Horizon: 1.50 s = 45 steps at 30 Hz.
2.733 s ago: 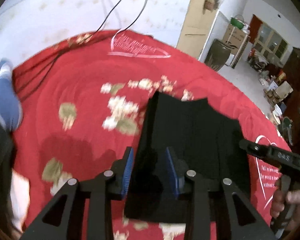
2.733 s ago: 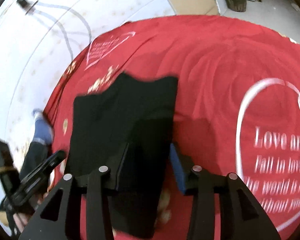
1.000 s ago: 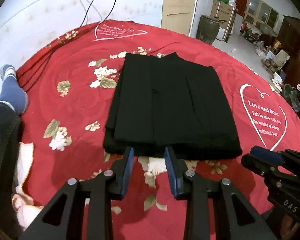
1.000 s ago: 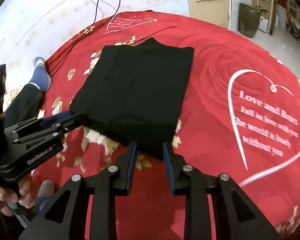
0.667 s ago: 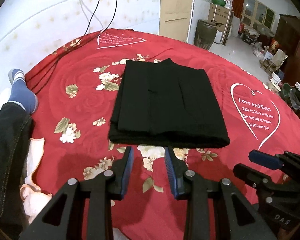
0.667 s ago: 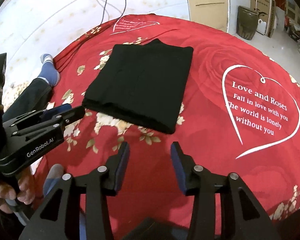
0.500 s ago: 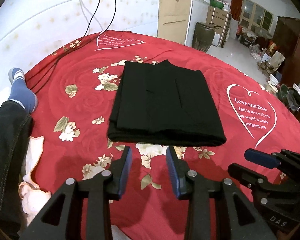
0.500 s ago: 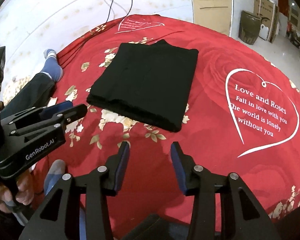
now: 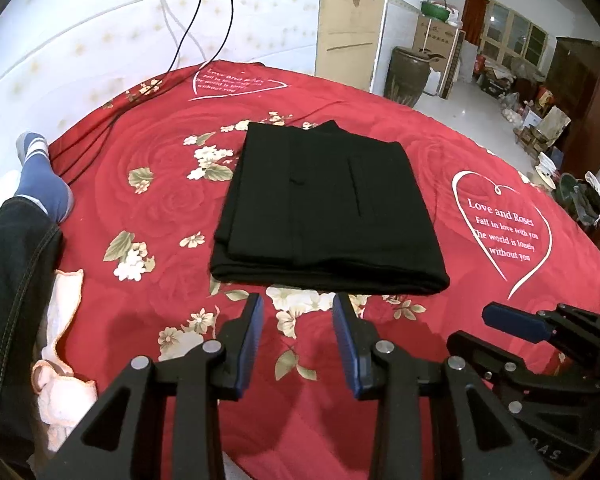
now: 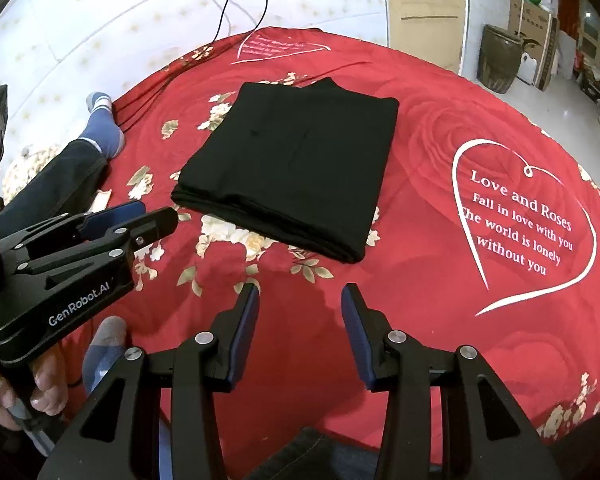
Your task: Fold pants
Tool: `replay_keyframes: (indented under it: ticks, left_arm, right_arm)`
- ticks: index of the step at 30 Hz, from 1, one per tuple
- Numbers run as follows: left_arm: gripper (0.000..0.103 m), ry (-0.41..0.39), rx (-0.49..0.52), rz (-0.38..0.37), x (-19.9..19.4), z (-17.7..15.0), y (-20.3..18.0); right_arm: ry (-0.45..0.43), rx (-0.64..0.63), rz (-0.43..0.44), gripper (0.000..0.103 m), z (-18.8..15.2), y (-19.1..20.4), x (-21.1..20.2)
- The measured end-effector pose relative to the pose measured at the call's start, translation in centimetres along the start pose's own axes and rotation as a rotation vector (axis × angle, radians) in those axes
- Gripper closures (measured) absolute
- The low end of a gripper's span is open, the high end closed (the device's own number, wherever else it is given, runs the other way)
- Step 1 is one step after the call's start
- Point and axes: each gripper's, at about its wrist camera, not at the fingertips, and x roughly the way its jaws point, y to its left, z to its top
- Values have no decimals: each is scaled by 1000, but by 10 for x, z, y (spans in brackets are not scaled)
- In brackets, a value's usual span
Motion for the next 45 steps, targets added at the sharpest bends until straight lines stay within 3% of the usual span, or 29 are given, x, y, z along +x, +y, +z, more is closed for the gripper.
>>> replay_keyframes:
  ticks: [45]
  left_arm:
    - [64,-3,-5,8,0,0,-3]
  right_arm:
    - [3,-10,1,60,1,1,0]
